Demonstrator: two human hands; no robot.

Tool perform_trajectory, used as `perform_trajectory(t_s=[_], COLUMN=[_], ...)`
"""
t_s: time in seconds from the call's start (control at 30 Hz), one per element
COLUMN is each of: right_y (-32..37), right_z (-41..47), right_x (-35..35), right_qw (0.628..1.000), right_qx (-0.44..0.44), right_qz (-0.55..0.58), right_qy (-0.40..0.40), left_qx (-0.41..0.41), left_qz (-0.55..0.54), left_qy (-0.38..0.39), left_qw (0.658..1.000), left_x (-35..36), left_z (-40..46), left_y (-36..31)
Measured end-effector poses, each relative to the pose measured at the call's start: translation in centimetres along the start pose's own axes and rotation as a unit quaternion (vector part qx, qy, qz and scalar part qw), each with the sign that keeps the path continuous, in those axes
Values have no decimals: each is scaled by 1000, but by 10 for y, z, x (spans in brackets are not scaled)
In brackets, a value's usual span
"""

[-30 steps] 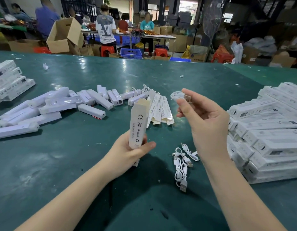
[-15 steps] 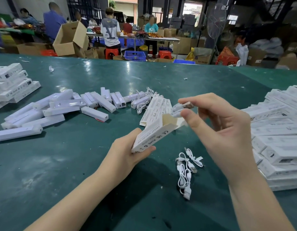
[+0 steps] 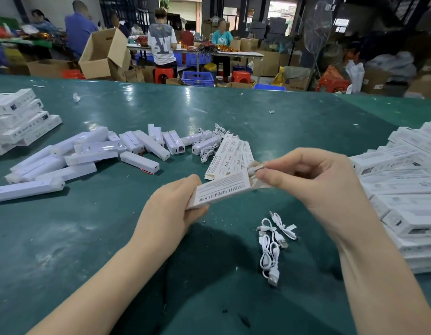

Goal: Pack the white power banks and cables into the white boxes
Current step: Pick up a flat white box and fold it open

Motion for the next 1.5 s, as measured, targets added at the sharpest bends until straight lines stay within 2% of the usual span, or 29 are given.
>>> perform_trajectory(t_s=[0.13, 0.3, 0.5, 0.67, 0.8, 0.93, 1.1, 1.37, 1.5], right_y=[-3, 3, 15, 22, 20, 15, 9, 1, -5], right_z=[0, -6, -14, -24, -29, -27, -23, -23, -20], right_x=[7, 22, 28, 39, 51, 53, 50, 51, 54], right_qw=[996, 992, 988, 960, 937, 945, 951, 953, 975], right_qx=[31, 2, -142, -251, -291, -261, -235, -229, -133], right_qz=[-76, -92, -58, -117, -183, -187, -200, -199, -174], right_qy=[22, 87, 35, 37, 57, 59, 33, -20, 38], left_qx=[24, -13, -11, -3, -4, 9, 47, 18, 0], left_qz=[23, -15, -121, -186, -214, -184, -32, 20, 24], left_qy=[-12, -39, -68, -61, -29, -24, -41, -44, -45], left_qw=[999, 999, 990, 981, 976, 983, 998, 999, 999], left_x=[-3, 0, 1, 6, 8, 6, -3, -7, -10], left_z=[-1, 1, 5, 4, 4, 5, 10, 8, 6], left_y=[-2, 8, 12, 19, 26, 26, 28, 32, 32])
Point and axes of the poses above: each hand's wrist, its own z-axis towards the middle knuckle, its own x-axis out of the palm, y = z × x, the point moved 3 cm from there along z, towards the middle knuckle, and after that the axes turned 3 degrees about -y, right-handed, at the moved point
